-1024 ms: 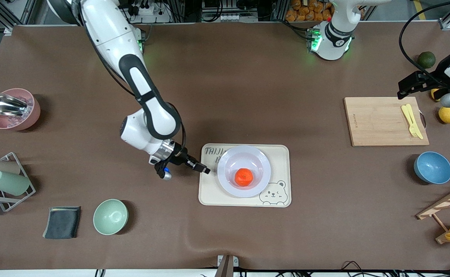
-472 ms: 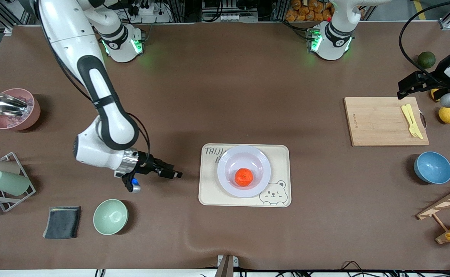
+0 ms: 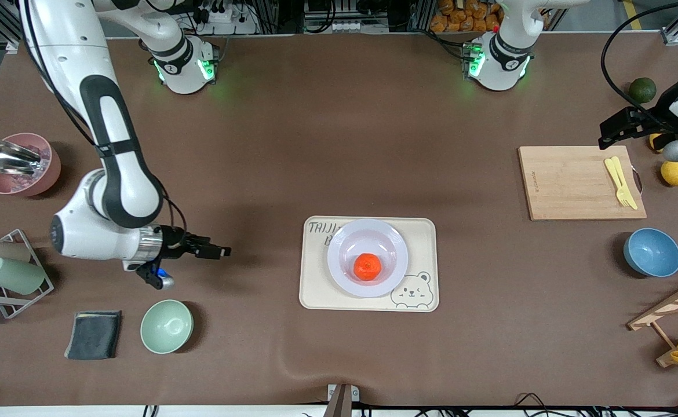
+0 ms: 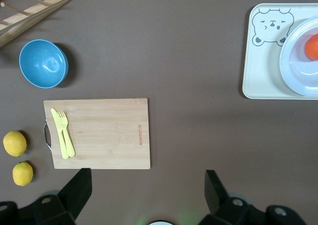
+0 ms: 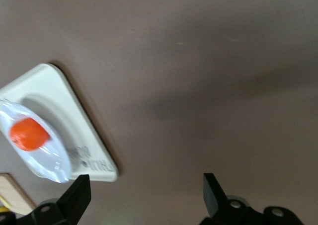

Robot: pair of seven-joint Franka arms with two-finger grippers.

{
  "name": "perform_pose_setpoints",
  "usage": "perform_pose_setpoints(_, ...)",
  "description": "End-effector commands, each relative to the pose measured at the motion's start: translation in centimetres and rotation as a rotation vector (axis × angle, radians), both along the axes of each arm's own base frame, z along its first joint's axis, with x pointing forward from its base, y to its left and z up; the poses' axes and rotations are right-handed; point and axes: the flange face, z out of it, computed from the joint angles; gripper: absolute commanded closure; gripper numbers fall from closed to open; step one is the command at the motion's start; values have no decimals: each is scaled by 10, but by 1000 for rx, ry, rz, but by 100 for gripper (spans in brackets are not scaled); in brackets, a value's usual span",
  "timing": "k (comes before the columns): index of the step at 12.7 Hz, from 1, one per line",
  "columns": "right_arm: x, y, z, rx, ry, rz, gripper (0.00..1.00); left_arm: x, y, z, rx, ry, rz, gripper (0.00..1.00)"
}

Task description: Place orange and plate with both arms

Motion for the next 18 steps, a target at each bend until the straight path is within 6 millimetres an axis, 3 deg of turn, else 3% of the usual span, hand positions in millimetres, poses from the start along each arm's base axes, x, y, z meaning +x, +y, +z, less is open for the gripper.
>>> perform_pose_setpoints(1, 8, -39, 46, -109, 29, 76, 0, 0, -1, 5, -22, 6, 0, 0)
perform_pose_setpoints(9, 0, -170, 112, -235, -159, 376, 0, -1, -5, 6, -22, 3, -5, 0)
perform_pose_setpoints(15, -27, -200, 186, -246, -153, 363, 0, -2, -7, 8, -22, 0, -8, 0)
perform_pose_setpoints(18, -39, -198, 232, -234, -166, 283, 0, -4, -8, 9, -22, 4, -12, 0)
